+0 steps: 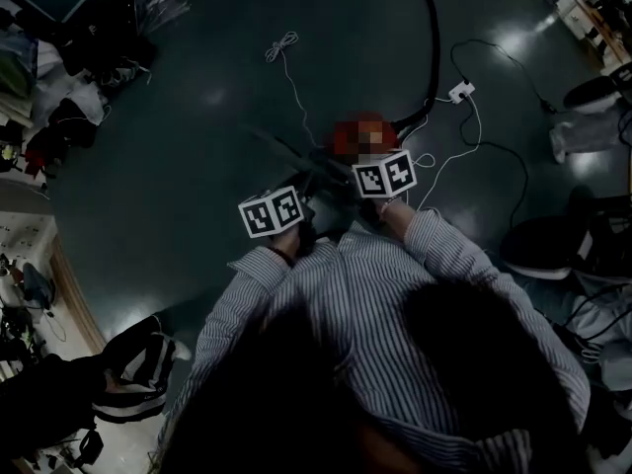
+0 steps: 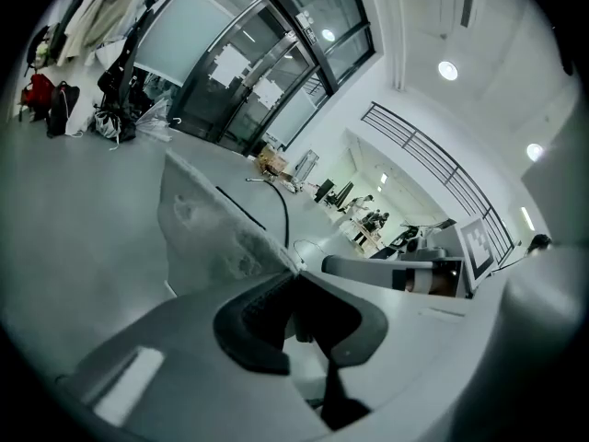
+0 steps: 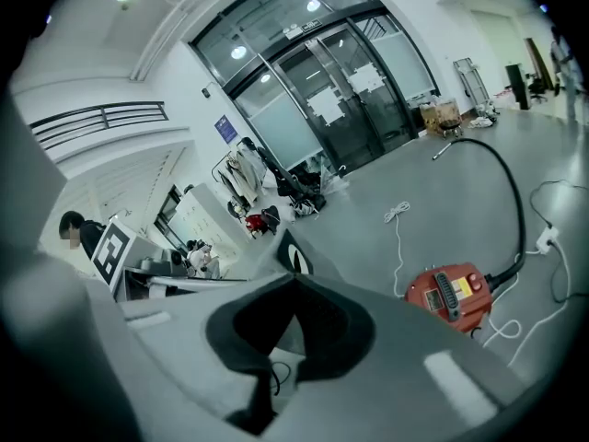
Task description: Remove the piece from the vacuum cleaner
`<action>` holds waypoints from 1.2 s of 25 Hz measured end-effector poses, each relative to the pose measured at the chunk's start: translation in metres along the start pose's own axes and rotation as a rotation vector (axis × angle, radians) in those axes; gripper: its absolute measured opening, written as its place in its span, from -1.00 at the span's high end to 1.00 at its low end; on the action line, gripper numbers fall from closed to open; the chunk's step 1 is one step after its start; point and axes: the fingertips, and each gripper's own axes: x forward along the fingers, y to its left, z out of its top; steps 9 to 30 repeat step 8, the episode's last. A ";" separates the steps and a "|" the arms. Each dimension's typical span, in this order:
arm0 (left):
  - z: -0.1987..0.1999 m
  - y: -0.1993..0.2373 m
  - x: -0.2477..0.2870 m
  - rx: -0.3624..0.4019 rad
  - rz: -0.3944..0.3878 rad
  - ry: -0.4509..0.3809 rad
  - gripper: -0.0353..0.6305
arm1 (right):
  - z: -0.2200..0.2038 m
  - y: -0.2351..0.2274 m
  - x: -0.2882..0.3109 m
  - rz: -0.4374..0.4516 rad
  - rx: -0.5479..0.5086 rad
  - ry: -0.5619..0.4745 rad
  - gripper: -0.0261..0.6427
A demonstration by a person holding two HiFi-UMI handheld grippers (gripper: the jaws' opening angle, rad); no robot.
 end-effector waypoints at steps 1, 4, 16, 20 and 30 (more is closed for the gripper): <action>-0.001 -0.001 0.001 0.003 -0.001 0.003 0.82 | -0.001 -0.002 -0.001 -0.003 0.001 -0.001 0.92; -0.004 0.001 0.005 0.006 -0.001 0.006 0.82 | -0.003 -0.005 0.000 -0.001 -0.003 -0.002 0.92; -0.007 0.001 0.010 0.010 -0.002 0.001 0.82 | -0.006 -0.010 0.001 0.013 -0.001 -0.002 0.92; -0.007 0.001 0.010 0.010 -0.002 0.001 0.82 | -0.006 -0.010 0.001 0.013 -0.001 -0.002 0.92; -0.007 0.001 0.010 0.010 -0.002 0.001 0.82 | -0.006 -0.010 0.001 0.013 -0.001 -0.002 0.92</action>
